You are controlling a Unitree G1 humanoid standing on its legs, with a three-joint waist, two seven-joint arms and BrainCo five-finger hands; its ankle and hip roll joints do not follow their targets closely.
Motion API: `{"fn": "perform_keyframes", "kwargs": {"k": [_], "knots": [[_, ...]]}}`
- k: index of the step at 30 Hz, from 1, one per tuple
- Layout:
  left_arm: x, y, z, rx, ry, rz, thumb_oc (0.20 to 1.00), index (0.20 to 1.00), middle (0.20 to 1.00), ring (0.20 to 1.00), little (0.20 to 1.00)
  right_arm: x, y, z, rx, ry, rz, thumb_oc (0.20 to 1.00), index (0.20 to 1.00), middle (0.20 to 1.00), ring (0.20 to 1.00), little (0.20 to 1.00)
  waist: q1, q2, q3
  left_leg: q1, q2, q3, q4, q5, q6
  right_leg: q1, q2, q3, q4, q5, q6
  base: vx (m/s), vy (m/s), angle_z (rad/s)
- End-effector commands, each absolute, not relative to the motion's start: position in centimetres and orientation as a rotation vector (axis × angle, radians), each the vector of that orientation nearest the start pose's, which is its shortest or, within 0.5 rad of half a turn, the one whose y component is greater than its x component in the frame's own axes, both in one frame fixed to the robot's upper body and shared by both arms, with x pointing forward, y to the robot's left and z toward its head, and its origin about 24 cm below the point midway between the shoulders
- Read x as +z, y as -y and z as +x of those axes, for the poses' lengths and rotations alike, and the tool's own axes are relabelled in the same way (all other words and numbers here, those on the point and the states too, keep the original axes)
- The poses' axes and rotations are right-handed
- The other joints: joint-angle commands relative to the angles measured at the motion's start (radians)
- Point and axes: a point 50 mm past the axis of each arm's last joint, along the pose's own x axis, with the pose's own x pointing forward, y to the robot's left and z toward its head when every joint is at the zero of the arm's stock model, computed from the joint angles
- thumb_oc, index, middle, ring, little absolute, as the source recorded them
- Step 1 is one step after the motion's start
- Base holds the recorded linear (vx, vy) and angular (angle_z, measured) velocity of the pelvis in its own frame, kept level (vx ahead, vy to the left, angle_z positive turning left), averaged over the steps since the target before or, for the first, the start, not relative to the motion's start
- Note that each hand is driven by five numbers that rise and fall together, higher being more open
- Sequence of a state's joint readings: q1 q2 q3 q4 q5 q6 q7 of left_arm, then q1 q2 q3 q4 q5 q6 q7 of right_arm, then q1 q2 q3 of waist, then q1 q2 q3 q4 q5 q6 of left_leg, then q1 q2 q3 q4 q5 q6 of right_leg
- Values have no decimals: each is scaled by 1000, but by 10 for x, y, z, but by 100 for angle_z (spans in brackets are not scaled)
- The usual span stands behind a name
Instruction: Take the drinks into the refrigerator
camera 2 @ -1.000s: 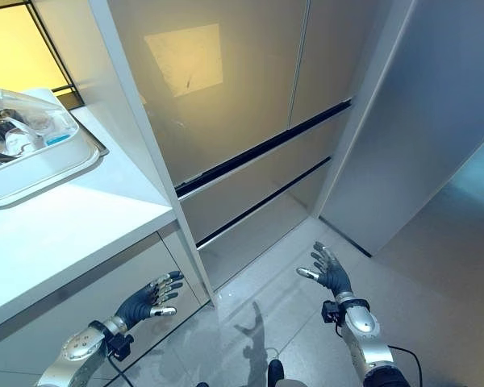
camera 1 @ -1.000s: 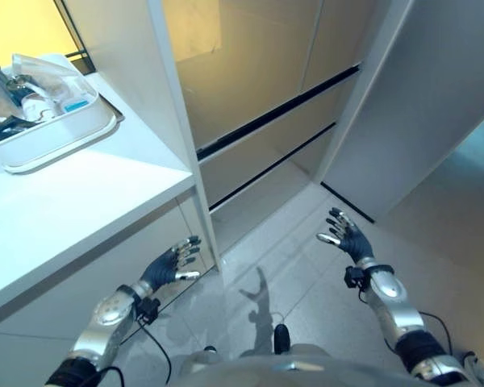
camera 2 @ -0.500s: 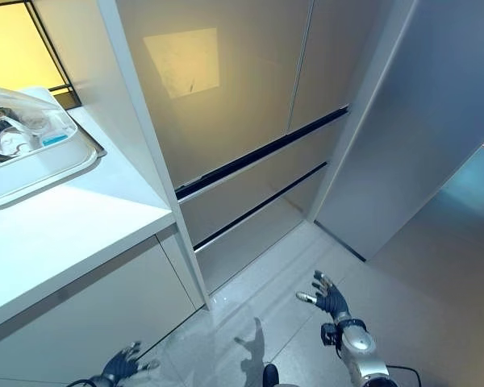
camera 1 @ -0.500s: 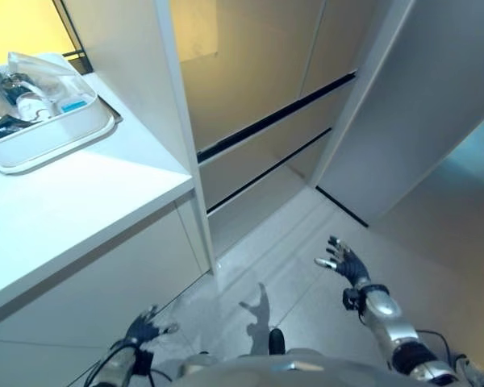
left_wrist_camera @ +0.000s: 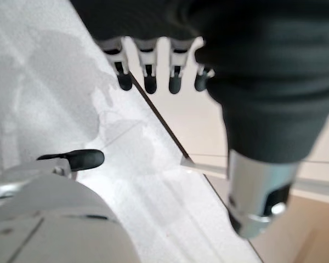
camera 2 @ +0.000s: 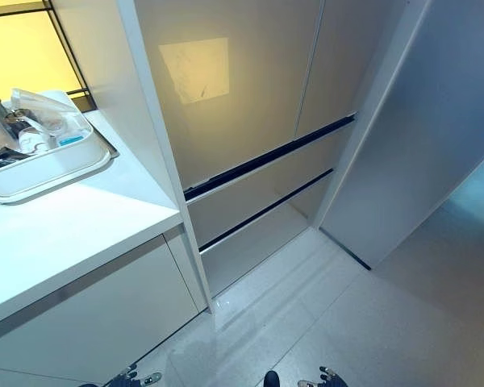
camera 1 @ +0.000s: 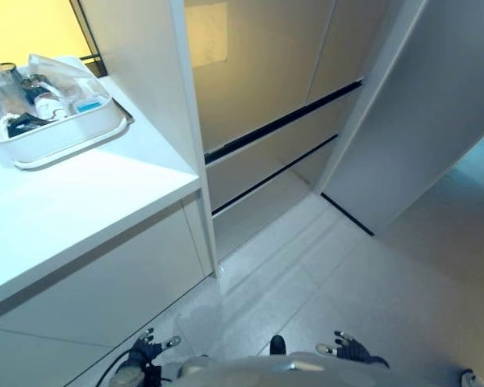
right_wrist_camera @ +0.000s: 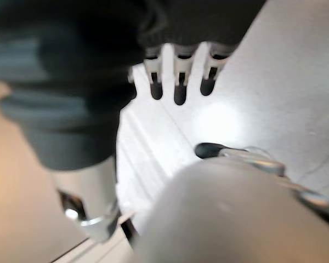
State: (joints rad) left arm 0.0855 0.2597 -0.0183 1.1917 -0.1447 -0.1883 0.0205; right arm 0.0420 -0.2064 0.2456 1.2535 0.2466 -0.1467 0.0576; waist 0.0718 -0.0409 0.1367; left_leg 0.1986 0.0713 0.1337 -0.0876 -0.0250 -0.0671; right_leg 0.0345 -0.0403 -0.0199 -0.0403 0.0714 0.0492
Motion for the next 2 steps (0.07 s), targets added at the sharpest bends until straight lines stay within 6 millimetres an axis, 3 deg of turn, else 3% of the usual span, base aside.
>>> {"fn": "perform_keyframes", "kwargs": {"k": [1, 2], "knots": [[-150, -249, 102, 235, -1001, 111, 1000, 1000, 1000, 1000, 1000, -159, 215, 105, -24, -1094, -100, 1000, 1000, 1000, 1000, 1000, 32, -3, 32, -47, -48, -50, 50, -61, 58, -29, -57, -65, 152, -71, 76, 14, 5, 11], [-150, -249, 100, 238, -1009, 101, 1000, 1000, 1000, 1000, 1000, -159, 215, 107, -19, -1090, -105, 1000, 1000, 1000, 1000, 1000, 33, -3, 32, -46, -49, -53, 49, -60, 57, -28, -59, -68, 153, -71, 76, 10, 0, 12]]}}
